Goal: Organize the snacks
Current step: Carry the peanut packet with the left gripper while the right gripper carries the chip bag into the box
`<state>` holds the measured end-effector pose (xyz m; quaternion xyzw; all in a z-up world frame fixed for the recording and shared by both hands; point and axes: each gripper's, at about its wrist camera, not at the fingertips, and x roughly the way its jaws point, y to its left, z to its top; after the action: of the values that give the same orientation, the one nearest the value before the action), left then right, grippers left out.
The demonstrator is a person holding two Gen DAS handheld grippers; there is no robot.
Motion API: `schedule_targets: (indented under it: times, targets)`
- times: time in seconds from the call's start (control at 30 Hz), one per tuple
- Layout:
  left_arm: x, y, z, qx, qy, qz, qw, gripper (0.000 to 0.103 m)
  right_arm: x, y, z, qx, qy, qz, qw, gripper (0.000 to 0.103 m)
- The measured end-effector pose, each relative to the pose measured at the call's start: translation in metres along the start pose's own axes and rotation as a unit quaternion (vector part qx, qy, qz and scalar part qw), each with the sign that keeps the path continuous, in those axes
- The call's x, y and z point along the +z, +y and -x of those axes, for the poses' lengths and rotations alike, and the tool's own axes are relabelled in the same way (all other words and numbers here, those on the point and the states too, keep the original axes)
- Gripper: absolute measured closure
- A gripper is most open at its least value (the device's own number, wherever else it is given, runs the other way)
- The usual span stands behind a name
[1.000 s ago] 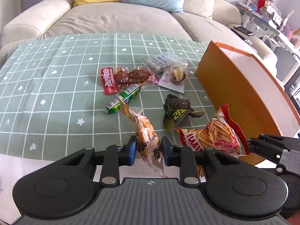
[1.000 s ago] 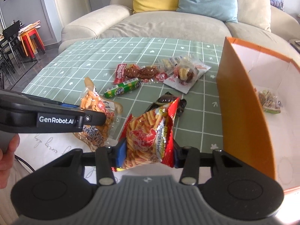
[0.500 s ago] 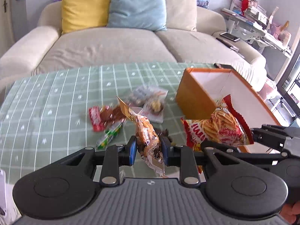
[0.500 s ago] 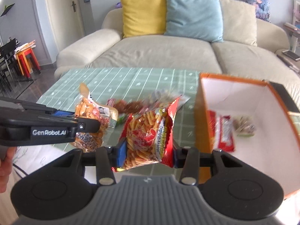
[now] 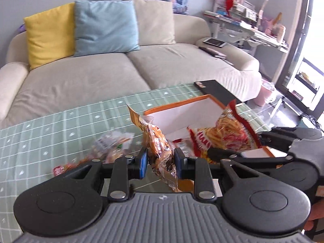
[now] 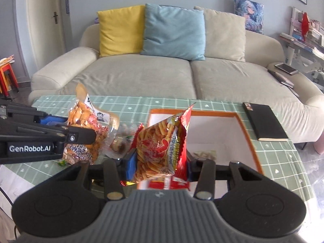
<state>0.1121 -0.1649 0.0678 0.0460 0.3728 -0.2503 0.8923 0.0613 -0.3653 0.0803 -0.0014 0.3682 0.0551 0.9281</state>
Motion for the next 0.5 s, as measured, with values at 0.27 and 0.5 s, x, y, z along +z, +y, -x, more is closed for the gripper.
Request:
schedule_targets:
  times: [0.27,0.5]
  targets:
    - [0.016,-0.044,-0.055,-0.066,0.053,-0.027,0.9960,0.073,-0.010,-0.057,-0.037,-0.014,0.082,-0.010,0.996,0.060]
    - [0.012,-0.060,-0.103,-0.077,0.116,-0.041,0.9894,0.073,-0.030,-0.082,-0.070,-0.020,0.140,0.015,0.990,0.060]
